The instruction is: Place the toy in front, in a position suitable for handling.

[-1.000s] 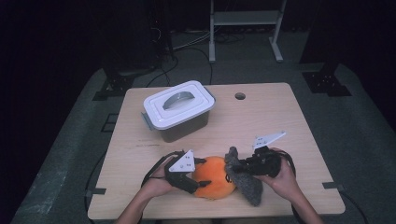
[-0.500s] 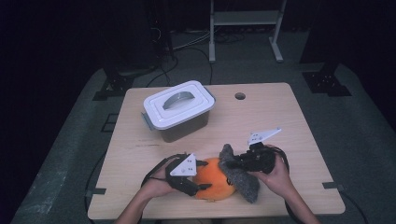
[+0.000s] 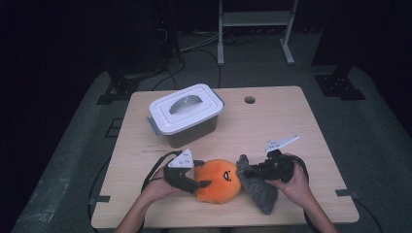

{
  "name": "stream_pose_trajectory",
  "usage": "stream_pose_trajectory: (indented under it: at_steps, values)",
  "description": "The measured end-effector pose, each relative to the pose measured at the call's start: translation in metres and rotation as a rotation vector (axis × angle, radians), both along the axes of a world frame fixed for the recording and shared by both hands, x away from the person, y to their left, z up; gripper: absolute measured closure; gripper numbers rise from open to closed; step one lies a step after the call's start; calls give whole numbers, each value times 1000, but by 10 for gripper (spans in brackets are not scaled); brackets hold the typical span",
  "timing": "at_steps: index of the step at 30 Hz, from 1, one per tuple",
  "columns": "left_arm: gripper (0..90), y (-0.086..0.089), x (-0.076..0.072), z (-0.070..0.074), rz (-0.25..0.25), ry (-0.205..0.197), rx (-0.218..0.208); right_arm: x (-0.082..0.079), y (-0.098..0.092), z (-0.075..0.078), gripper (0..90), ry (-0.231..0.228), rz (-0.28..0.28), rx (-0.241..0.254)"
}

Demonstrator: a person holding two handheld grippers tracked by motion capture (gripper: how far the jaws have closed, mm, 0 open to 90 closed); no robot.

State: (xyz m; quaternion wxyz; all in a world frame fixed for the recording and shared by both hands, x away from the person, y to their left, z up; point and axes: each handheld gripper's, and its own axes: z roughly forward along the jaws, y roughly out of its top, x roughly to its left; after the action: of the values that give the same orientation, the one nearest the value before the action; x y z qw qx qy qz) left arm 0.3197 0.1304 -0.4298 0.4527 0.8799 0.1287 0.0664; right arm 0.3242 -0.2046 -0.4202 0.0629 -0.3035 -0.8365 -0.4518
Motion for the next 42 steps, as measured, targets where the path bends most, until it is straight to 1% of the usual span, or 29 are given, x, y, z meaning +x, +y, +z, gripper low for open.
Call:
stream_pose_trajectory:
  at_steps: [2,3,4,5,6,8,9,11,13,14,15,16,17,20,21,22,23,26,28,30,31,32,35,36,37,38,39,40,42]
  values:
    - [287,0,2,-1,5,4,-4,-5,2,9,737,-28,15,51]
    - [287,-1,2,-1,6,4,-4,-7,4,14,737,-50,26,65]
    - [287,-1,3,-1,11,9,-4,-9,7,16,737,-60,32,64]
    - [287,-1,3,-1,14,12,-6,-11,11,17,737,-70,39,52]
    - [287,0,4,-1,16,17,-4,-11,13,15,737,-69,42,42]
    - [287,1,4,-2,24,21,-8,-9,16,7,737,-57,49,-3]
    - [286,2,4,-2,26,21,-10,-7,15,2,737,-48,46,-11]
    - [284,2,5,-2,31,33,-15,-5,10,-1,737,-32,28,-20]
    - [283,4,6,-3,31,36,-12,-2,5,-6,737,-28,-1,-62]
    - [281,4,6,-3,32,38,-12,-2,3,-8,738,-23,-9,-76]
    - [281,4,7,-3,34,39,-12,-2,2,-8,739,-21,-11,-77]
    - [278,3,7,-3,36,41,-15,-3,2,-6,740,-30,-9,-68]
    - [274,3,7,-3,37,45,-18,-5,3,-1,740,-48,-2,-46]
    - [260,1,9,-4,38,49,-21,-13,12,13,739,-84,38,34]
    - [259,1,10,-4,38,48,-22,-14,15,15,739,-93,48,35]
    - [259,0,10,-4,37,44,-22,-16,19,16,738,-101,61,23]
    - [259,0,10,-4,36,42,-22,-17,23,13,738,-105,74,-2]
    - [259,-2,8,-3,41,33,-25,-14,24,5,741,-86,73,-32]
    - [259,-2,9,-3,43,32,-23,-11,18,4,741,-81,50,-54]
    - [259,-2,10,-3,41,37,-24,-9,10,1,742,-76,16,-92]
    - [259,-3,10,-2,41,39,-25,-7,7,0,742,-70,-1,-100]
    - [256,-5,10,-1,35,38,-21,-7,6,1,742,-74,-3,-88]
    - [250,-11,9,1,23,21,-23,-12,11,15,742,-102,29,18]
    - [246,-12,9,1,19,15,-21,-15,16,19,740,-120,42,28]
    - [244,-14,9,2,19,10,-26,-17,21,21,739,-136,54,21]
    - [242,-14,9,2,18,8,-26,-19,26,20,738,-143,65,10]
    - [240,-14,7,2,17,10,-36,-19,28,18,738,-137,71,-5]
    - [236,-14,7,4,8,5,-36,-18,30,13,739,-132,73,-24]
    - [216,-13,5,9,0,3,-48,-16,28,9,742,-116,67,-24]
